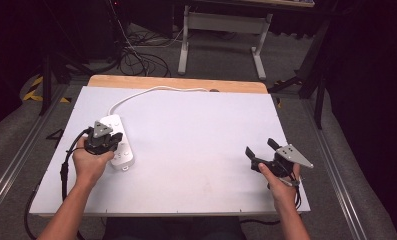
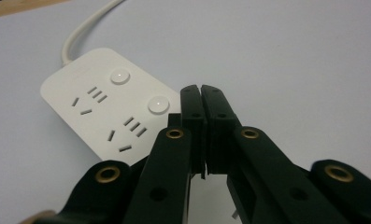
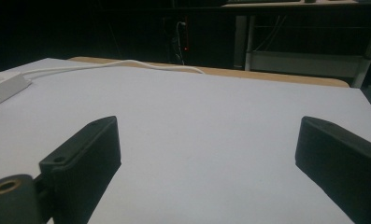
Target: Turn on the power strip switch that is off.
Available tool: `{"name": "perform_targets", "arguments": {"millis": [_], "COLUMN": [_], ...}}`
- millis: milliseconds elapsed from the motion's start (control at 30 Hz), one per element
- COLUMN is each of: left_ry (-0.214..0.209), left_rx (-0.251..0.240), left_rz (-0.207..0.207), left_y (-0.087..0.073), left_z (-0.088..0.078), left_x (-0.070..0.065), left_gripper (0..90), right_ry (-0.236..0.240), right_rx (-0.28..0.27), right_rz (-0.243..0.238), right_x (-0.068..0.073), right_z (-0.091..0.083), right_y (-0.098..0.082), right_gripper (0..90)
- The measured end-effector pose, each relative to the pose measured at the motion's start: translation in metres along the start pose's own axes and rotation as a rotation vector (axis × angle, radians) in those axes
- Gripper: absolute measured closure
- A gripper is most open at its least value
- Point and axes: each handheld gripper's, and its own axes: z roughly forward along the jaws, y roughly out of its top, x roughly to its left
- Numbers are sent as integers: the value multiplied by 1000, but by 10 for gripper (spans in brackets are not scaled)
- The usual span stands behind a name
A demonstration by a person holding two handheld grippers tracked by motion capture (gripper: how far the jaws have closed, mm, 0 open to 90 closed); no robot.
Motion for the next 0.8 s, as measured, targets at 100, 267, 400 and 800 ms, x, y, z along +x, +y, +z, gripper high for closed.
{"name": "perform_targets", "arguments": {"millis": [100,267,400,800], "left_ry": [9,12,12,67], "left_rx": [-24,-95,-163,-319], "left_rz": [-10,-44,-57,-62], "left_y": [1,2,2,-2], "left_z": [-4,-15,-26,-52], "left_x": [2,6,7,16], "left_gripper": [886,878,856,811], "right_ry": [1,-3,-5,-14], "right_rx": [-2,-7,-10,-7], "right_rz": [7,2,4,6], "right_x": [0,0,1,1], "right_z": [0,-2,-4,-2], "right_y": [0,1,1,2], "right_gripper": [75,75,75,77]}}
